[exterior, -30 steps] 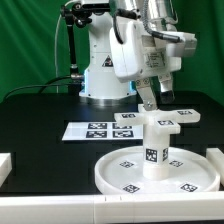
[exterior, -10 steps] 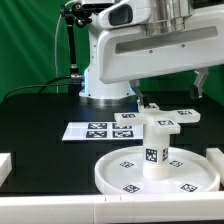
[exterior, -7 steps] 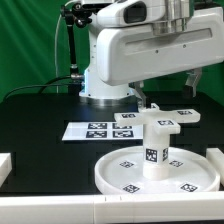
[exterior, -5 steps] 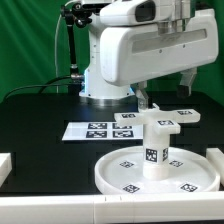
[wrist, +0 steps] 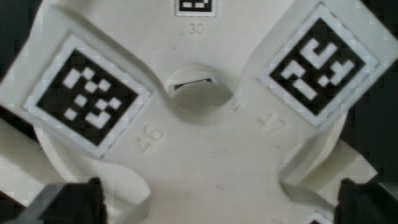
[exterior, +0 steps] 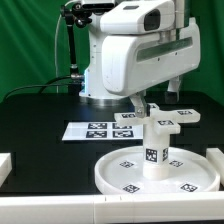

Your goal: Assemble round table

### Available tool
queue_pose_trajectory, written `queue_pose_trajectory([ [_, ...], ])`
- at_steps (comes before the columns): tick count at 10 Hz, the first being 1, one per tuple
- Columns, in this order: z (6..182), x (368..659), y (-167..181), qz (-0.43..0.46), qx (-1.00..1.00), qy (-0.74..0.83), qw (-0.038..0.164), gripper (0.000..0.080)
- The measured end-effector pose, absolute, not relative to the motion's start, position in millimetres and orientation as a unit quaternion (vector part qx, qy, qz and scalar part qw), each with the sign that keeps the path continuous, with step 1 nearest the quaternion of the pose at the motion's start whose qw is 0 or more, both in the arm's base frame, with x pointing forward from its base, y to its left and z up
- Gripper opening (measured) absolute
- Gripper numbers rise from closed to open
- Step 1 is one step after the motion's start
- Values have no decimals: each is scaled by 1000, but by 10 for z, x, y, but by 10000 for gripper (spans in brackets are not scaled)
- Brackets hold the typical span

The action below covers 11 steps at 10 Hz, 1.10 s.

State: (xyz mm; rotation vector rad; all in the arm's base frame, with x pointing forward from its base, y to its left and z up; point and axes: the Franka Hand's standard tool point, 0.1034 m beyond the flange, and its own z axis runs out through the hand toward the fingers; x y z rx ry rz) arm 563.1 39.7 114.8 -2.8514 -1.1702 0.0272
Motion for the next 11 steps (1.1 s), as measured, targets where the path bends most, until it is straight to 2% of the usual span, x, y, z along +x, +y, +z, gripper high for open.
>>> queue_pose_trajectory([
  [11,996,5577,367,22,-925,-377,32,649],
])
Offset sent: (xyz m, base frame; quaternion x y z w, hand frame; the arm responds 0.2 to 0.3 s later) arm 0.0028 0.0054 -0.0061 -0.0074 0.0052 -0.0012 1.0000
